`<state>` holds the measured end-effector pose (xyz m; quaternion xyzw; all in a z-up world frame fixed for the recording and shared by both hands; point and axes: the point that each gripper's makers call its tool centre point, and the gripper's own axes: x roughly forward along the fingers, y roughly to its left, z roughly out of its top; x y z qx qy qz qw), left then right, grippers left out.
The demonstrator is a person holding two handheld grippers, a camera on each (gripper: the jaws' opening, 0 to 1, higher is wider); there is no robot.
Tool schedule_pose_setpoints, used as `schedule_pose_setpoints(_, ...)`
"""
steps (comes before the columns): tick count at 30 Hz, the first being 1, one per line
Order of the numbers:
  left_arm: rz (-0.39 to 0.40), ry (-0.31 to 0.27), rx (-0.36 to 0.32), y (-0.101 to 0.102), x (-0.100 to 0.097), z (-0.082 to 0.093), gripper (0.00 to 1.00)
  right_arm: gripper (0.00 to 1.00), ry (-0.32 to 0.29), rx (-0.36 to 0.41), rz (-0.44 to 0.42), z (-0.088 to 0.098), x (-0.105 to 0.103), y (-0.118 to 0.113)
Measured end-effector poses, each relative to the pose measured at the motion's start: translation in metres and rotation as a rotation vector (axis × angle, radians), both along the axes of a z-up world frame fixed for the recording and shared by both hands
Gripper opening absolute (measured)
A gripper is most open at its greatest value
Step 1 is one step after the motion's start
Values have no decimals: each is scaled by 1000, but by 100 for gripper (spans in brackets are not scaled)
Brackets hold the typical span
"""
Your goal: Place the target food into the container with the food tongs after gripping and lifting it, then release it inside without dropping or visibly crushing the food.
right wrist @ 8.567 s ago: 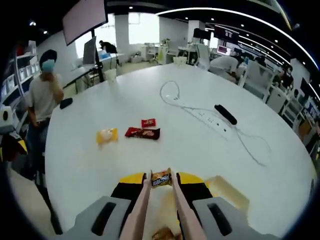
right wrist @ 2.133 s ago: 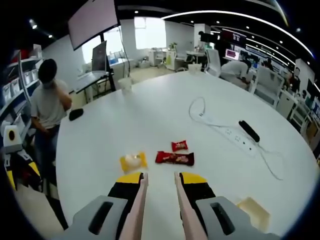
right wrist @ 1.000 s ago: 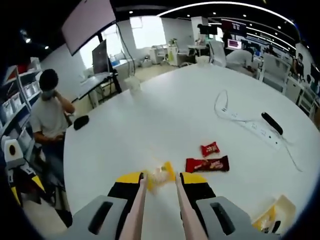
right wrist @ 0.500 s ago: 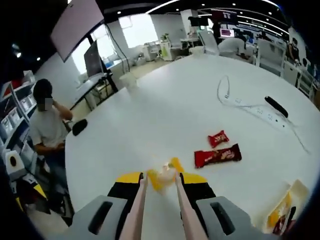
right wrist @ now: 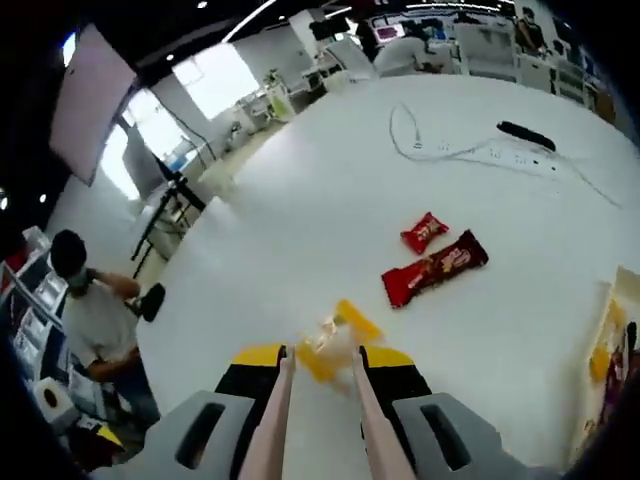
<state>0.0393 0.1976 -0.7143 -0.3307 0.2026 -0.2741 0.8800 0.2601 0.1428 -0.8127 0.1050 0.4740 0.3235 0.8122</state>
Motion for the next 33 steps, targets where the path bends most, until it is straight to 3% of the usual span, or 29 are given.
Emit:
schedule_pose_setpoints(10,-4,-5,-4,7,7,2,46,28,15,-48,-47,-12,4,-6)
schedule_pose_setpoints(23,-29,17,-20,2,7,-3,45,28,45,-54,-177,-28,18,-4)
schedule_pose_setpoints(27,-38,29,-33,-2,8,-7,45,28,38,-80,-153,-29,16,0)
schedule_pose_setpoints(33,-120,42,-24,-19,9,-8,45,29,18,-108,-115,-30,17,2)
